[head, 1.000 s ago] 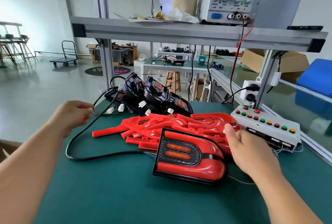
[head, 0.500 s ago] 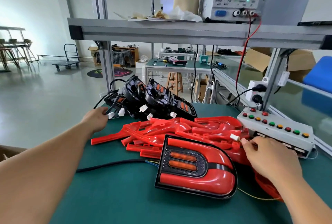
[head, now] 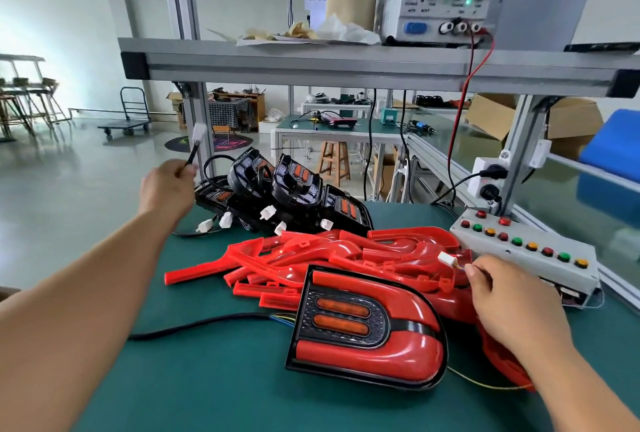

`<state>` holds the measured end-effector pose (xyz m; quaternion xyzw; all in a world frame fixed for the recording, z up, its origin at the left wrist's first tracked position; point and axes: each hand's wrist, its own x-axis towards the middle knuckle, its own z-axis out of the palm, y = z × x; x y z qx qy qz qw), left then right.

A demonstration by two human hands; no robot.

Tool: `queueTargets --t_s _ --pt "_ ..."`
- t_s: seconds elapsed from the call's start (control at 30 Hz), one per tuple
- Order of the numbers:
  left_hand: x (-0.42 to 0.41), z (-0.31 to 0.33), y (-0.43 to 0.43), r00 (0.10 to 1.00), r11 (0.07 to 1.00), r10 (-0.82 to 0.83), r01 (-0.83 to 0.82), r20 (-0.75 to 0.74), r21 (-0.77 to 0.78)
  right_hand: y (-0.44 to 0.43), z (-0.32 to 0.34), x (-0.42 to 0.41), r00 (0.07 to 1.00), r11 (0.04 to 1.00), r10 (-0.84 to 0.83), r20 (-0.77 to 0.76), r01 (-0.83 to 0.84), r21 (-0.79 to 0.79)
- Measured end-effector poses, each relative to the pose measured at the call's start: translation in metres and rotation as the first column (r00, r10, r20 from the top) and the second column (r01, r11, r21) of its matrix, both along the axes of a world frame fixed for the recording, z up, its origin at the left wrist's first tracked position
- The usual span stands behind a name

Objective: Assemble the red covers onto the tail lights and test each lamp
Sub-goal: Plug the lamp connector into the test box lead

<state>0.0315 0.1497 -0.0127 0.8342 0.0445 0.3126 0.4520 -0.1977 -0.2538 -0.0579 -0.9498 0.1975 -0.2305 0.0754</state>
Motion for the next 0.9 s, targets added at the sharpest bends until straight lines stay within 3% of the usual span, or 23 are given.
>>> queueTargets --t_s 0.1,0.2,0.27,0.33,0.4,0.47,0.53,0.73,0.9 --pt "-0.019 0.03 -0.027 0.946 0.951 -0.294 0.304 0.135 -0.054 0.002 0.008 0.001 0.995 0.999 0.027 0.097 -0.03 0.032" --pt "-0.037 0.049 -0.061 0.879 0.892 -0.452 0.447 0.15 0.072 0.002 0.018 0.007 0.984 0.993 0.079 0.16 -0.092 0.07" --pt "-0.051 0.052 -0.086 0.84 0.826 -0.537 0.503 0.08 0.254 0.002 0.024 0.012 0.976 0.984 0.126 0.175 -0.145 0.1" --pt "-0.068 0.045 -0.113 0.753 0.665 -0.656 0.608 -0.049 0.433 0.004 0.03 0.019 0.964 0.971 0.187 0.189 -0.211 0.115" --pt "-0.085 0.031 -0.137 0.649 0.513 -0.732 0.726 -0.209 0.458 0.009 0.031 0.024 0.945 0.946 0.251 0.21 -0.285 0.155" --pt "-0.097 0.017 -0.157 0.582 0.422 -0.748 0.788 -0.319 0.449 0.014 0.025 0.025 0.925 0.92 0.297 0.239 -0.344 0.189" --pt "-0.101 0.005 -0.17 0.568 0.397 -0.74 0.802 -0.361 0.447 0.015 0.016 0.023 0.911 0.908 0.321 0.257 -0.373 0.189" --pt "-0.104 0.002 -0.18 0.521 0.316 -0.765 0.816 -0.378 0.484 0.015 0.014 0.012 0.835 0.839 0.388 0.39 -0.495 0.224" --pt "-0.112 0.012 -0.189 0.543 0.277 -0.748 0.777 -0.381 0.565 0.012 0.017 0.011 0.825 0.823 0.433 0.363 -0.526 0.214"
